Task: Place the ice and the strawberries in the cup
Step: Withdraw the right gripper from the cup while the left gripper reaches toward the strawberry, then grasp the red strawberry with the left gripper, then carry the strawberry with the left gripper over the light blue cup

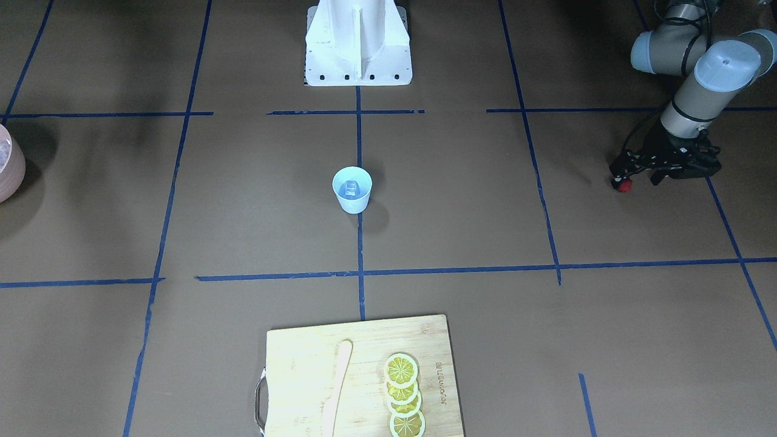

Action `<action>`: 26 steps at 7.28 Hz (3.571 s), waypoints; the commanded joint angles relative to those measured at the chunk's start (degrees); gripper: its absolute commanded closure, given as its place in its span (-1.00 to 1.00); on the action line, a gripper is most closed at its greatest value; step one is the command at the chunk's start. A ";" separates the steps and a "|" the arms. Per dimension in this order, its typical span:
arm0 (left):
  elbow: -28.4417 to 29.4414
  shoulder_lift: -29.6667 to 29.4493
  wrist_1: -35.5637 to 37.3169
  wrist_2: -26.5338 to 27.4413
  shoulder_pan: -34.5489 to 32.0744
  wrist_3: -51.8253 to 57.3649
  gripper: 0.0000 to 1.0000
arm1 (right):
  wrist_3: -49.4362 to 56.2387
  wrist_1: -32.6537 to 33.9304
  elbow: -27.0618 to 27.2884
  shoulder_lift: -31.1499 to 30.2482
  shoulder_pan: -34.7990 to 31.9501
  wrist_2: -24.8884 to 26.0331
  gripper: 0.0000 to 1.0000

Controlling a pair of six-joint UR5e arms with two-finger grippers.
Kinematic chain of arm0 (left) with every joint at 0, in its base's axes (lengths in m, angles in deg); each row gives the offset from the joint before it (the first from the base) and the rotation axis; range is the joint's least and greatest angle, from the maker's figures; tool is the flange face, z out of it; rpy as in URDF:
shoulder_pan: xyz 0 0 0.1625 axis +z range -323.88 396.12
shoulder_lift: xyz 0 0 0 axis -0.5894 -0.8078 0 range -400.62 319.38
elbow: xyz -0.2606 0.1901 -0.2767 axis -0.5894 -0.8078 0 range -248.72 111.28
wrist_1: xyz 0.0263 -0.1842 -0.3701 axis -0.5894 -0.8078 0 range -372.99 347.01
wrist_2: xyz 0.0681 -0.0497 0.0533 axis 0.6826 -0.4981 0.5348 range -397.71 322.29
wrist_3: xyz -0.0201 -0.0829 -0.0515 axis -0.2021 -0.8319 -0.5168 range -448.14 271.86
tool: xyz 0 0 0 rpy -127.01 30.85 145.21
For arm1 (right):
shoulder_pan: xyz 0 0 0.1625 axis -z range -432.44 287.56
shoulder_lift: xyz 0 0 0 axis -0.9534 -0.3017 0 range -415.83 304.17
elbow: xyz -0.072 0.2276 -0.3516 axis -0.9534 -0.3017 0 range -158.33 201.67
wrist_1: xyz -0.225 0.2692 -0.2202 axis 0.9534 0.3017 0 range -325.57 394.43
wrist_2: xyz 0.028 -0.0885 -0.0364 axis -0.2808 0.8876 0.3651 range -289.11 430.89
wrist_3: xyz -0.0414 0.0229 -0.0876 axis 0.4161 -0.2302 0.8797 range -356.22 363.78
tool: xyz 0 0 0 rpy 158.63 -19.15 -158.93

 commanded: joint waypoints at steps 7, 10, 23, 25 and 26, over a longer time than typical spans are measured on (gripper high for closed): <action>0.39 -0.06 0.00 0.01 0.54 -0.31 -0.32 | 0.50 -0.03 -0.54 -0.43 -1.19 -0.39 -0.99; 0.31 0.02 0.00 -0.25 0.28 -0.57 0.54 | 0.50 -0.03 -0.63 -0.52 -1.19 -0.39 -0.99; -5.26 -43.97 46.23 -2.65 5.79 -17.69 1.00 | 8.94 -24.81 -23.05 -9.57 -16.03 -7.95 -0.99; -2.16 -48.30 46.14 -0.70 8.26 -19.38 1.00 | 8.32 -24.99 -21.03 -12.82 -17.00 -8.38 -0.99; -1.98 -49.01 45.97 1.31 10.02 -19.38 1.00 | 7.54 -23.69 -19.54 -13.09 -17.09 -8.38 -0.99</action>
